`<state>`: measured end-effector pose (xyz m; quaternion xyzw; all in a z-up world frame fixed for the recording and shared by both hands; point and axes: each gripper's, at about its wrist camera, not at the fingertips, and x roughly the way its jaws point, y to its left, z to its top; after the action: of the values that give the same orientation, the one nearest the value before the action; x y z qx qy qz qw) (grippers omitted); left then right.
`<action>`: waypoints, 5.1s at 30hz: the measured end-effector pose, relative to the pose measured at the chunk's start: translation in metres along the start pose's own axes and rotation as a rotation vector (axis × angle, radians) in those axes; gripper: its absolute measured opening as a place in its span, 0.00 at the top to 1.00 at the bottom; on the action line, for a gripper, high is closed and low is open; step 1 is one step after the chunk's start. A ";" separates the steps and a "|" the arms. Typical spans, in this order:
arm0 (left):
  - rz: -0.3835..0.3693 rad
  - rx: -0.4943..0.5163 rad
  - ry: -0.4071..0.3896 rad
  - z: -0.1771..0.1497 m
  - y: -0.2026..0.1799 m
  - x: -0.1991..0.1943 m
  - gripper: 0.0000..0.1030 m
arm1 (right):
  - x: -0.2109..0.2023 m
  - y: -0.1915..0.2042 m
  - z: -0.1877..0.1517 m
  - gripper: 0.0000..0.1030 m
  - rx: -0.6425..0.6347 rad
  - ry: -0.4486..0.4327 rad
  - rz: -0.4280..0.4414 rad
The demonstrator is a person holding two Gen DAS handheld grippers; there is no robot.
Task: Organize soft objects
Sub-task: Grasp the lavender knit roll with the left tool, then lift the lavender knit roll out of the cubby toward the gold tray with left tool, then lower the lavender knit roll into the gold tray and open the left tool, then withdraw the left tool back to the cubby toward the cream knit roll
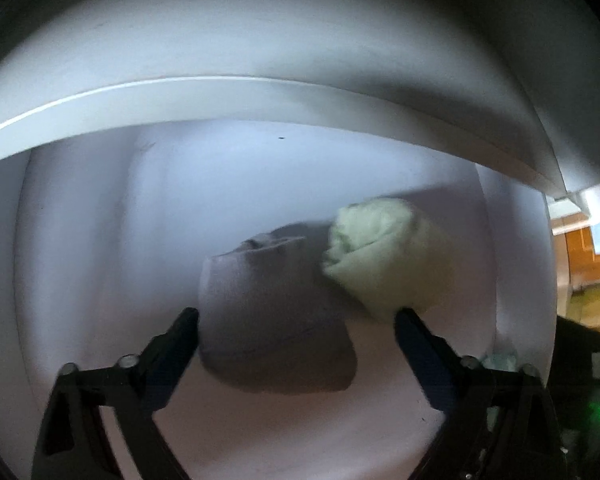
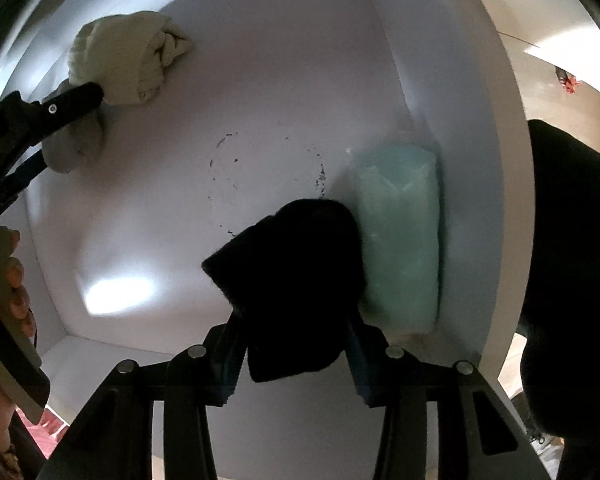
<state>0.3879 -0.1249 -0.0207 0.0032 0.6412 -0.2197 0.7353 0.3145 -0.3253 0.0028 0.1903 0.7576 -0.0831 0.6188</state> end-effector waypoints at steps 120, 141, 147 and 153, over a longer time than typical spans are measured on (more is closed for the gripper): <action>0.092 0.095 -0.408 0.079 0.051 -0.280 0.31 | -0.015 -0.017 -0.021 0.57 0.024 -0.059 0.122; -0.036 0.110 -0.619 -0.044 0.027 -0.262 0.01 | -0.028 -0.026 -0.022 0.57 0.045 -0.090 0.158; -0.026 0.197 -0.389 -0.062 0.001 -0.213 0.01 | -0.040 -0.031 -0.024 0.57 0.061 -0.118 0.193; -0.031 0.201 -0.171 -0.070 -0.006 -0.161 0.01 | -0.057 -0.035 -0.027 0.57 0.062 -0.167 0.177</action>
<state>0.3071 -0.0589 0.1207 0.0481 0.5509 -0.2936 0.7797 0.2855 -0.3582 0.0603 0.2680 0.6806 -0.0672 0.6785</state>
